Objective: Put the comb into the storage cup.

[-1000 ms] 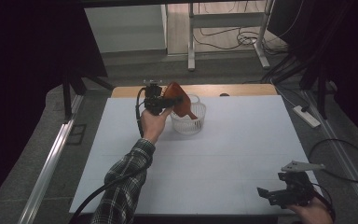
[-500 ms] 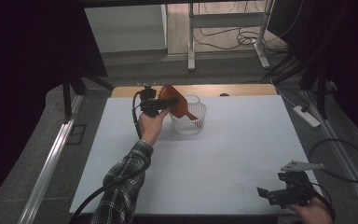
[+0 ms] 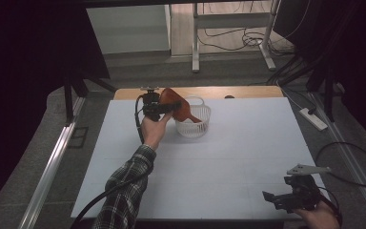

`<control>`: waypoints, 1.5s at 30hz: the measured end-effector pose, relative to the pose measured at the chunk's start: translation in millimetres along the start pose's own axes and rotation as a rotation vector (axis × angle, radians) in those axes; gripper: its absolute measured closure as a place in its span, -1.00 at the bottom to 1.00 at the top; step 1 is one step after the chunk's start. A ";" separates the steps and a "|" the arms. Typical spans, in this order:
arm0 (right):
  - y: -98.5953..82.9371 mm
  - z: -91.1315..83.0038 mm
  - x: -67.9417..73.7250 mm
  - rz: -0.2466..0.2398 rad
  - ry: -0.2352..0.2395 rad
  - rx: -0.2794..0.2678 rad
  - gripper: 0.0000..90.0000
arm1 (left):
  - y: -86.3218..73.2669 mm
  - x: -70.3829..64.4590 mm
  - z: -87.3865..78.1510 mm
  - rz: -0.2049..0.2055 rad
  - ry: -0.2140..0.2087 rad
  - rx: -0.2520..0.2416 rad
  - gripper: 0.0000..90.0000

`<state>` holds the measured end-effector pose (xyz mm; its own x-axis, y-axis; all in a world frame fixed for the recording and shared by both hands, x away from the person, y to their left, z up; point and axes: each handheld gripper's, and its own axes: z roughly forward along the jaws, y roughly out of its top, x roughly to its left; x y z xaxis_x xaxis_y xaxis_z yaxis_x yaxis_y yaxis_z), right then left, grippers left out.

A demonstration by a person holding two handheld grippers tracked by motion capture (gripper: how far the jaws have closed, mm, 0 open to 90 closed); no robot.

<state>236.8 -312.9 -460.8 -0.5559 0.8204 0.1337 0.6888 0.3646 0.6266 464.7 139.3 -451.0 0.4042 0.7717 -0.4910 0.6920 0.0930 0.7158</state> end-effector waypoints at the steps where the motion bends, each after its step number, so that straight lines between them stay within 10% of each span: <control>1: 0.1 -0.2 0.0 -0.001 -0.001 0.002 -1.00 | -0.3 -0.3 0.2 0.001 0.002 0.002 -0.14; 45: -0.2 0.2 0.9 -0.011 0.000 0.002 -1.00 | 0.7 -3.9 -19.5 0.208 0.040 0.097 -0.77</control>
<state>236.3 -312.1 -460.9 -0.5631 0.8166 0.1267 0.6838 0.3743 0.6263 452.0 148.6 -438.9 0.5217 0.7924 -0.3162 0.6512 -0.1304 0.7476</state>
